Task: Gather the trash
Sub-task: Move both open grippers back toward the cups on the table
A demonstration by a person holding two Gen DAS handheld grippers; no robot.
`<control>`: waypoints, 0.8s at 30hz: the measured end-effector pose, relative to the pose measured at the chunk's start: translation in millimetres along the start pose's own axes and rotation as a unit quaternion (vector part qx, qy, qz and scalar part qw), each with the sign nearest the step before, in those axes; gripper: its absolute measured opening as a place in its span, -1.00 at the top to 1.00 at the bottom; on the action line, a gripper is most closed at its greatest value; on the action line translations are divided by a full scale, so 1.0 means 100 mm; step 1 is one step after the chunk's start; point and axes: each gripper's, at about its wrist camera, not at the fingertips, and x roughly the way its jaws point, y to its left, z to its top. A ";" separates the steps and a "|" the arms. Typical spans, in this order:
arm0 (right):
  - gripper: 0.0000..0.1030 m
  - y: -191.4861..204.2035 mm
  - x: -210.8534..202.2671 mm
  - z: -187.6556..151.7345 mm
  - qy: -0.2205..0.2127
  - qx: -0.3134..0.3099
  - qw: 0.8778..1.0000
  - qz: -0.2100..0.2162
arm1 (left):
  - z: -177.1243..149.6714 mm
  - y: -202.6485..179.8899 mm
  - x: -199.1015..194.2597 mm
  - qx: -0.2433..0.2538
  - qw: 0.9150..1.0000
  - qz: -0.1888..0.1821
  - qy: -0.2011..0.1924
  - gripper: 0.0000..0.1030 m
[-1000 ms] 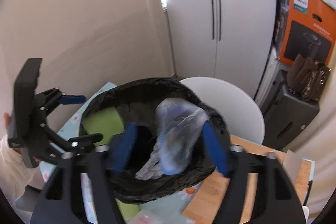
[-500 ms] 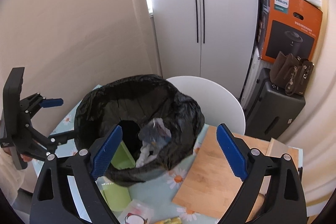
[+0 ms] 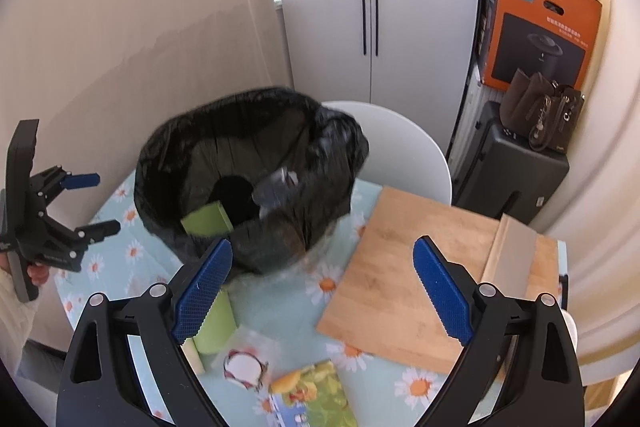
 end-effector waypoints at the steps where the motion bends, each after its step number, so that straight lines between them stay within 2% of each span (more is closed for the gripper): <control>1: -0.70 -0.01 0.00 -0.03 0.002 0.000 1.000 -0.002 | -0.04 0.01 0.01 -0.003 1.000 -0.001 0.003 -0.89; 13: -0.70 -0.12 0.03 -0.53 0.051 0.020 0.998 -0.022 | -0.45 0.14 0.10 -0.006 0.999 -0.025 0.027 -0.89; 24: -0.70 -0.19 0.08 -1.03 0.096 0.033 0.994 -0.036 | -0.75 0.15 0.36 0.028 0.996 -0.064 0.062 -0.89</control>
